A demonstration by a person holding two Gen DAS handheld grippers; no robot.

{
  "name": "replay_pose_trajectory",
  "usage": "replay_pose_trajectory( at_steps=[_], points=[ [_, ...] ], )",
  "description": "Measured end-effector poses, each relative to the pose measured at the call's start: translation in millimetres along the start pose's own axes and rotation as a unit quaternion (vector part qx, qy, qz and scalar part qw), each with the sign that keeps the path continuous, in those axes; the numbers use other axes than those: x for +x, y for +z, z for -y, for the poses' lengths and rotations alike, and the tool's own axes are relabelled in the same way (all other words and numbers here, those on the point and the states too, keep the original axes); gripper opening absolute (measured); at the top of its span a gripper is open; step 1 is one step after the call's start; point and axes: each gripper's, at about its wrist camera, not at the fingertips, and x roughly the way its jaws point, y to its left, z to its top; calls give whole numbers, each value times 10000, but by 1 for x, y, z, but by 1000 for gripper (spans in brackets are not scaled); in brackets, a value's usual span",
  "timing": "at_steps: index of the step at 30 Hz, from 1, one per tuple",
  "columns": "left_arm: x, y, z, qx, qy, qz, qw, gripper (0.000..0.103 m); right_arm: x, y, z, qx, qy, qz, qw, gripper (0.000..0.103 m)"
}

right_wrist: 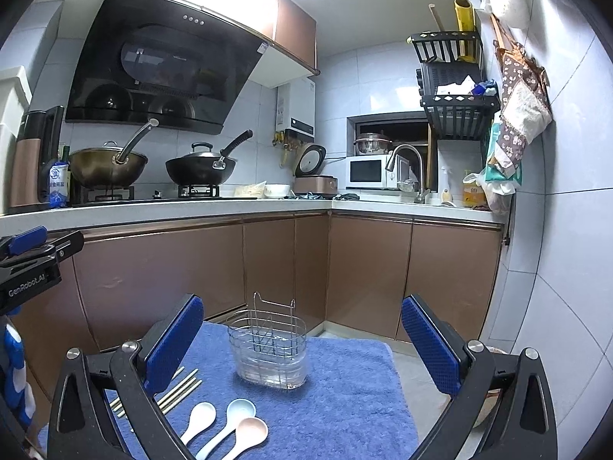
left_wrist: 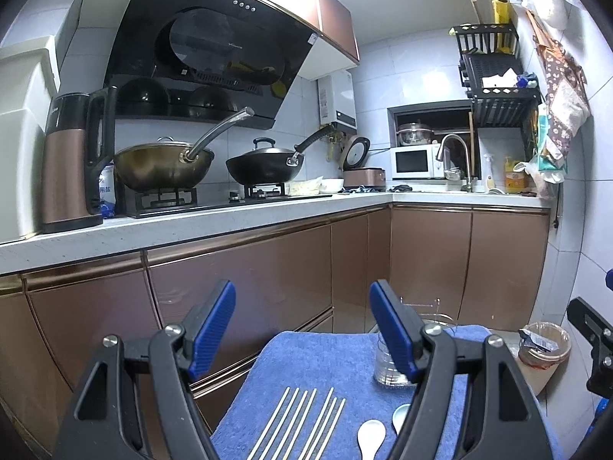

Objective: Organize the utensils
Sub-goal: 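Move both tools toward the spoons on the blue towel, then grasp the pink spoon with the right tool while the left tool grasps the white spoon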

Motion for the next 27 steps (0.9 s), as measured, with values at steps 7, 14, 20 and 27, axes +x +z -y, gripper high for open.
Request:
replay_pose_trajectory(
  at_steps=[7,14,20,27],
  points=[
    [28,-10,-1,-56,-3,-306,9995,71,21,-12,6,-22,88,-244,9997,103],
    [62,-29,-10,-193,-74,-842,9962,71,50,-30,10,-50,305,-657,9974,103],
    [101,-63,-12,-270,-1042,-1765,9784,71,98,-66,23,302,1199,-1693,9778,102],
    [163,-126,7,-203,-2824,-3411,8964,70,172,-139,32,963,2462,-3388,9029,54]
  ],
)
